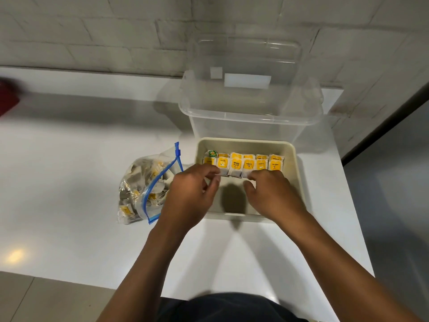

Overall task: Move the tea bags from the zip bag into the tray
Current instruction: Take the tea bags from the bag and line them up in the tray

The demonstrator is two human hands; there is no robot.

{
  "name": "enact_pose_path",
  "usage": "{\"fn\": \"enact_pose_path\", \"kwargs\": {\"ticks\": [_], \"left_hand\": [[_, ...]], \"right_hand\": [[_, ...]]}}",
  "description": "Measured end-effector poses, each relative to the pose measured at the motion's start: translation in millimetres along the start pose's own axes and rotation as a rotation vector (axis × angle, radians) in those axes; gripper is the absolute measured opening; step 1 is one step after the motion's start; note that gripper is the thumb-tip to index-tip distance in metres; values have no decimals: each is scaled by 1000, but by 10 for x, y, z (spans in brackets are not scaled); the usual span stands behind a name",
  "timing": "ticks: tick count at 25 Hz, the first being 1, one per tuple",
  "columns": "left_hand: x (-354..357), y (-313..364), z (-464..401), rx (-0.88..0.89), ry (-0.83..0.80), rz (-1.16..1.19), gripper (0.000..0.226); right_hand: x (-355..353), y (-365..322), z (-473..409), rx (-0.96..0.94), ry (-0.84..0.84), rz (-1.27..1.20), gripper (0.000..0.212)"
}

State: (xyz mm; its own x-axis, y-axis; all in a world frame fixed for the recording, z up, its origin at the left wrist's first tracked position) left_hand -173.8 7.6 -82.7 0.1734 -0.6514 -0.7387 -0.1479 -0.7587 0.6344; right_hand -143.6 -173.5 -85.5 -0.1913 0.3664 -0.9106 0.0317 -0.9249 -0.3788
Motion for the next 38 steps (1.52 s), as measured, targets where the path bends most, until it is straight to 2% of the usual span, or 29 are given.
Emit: {"fn": "enact_pose_path", "kwargs": {"ticks": [2, 5, 8, 9, 11, 12, 13, 16, 18, 23, 29, 33, 35, 38], "left_hand": [[-180, -91, 162, -96, 188, -52, 8], [-327, -300, 409, -217, 274, -73, 13], [-374, -494, 534, -336, 205, -91, 32], [-375, -563, 544, -406, 127, -23, 39], [-393, -665, 563, -538, -20, 262, 50], [-424, -721, 575, -582, -16, 365, 54], [-489, -764, 580, -604, 11, 371, 59], [-695, -845, 585, -593, 34, 154, 61], [-761, -873, 577, -515, -5, 18, 58], [-717, -955, 587, -385, -56, -148, 46], [-717, -1092, 509, -381, -17, -149, 42], [-752, -1171, 484, -325, 76, -60, 13], [-790, -1220, 466, -312, 100, -53, 7], [-858, -1315, 418, -298, 84, -54, 5]], "right_hand": [[-60, -318, 118, -163, 74, -139, 24], [72, -770, 224, -346, 81, -287, 22], [363, -1154, 273, -446, 76, -326, 31], [461, -1277, 267, -464, 66, -329, 36], [604, -1500, 190, -455, 12, -326, 42], [648, -1596, 130, -440, -30, -329, 42], [689, -1679, 67, -424, -76, -315, 39], [786, -1799, -51, -385, -151, -167, 27], [857, -1817, -44, -365, -150, -70, 25], [1070, -1803, 57, -272, -199, -48, 26], [1119, -1817, 27, -204, -74, -73, 21], [1026, -1774, 16, -185, -108, -222, 23], [975, -1738, 16, -172, -137, -296, 19], [936, -1719, 47, -158, -148, -206, 35]]}}
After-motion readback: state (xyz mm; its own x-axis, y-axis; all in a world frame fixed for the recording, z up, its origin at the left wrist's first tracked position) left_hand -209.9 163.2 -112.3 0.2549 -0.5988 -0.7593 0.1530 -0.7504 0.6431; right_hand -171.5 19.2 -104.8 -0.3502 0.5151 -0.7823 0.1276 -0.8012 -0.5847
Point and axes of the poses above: each hand's wrist, its own z-axis away from the middle knuckle, its own x-axis out of the palm, y = z × x, the point moved 2 cm from there along -z, towards the middle knuckle, and after that the axes turned 1 degree about -z, right-handed, at the moved point
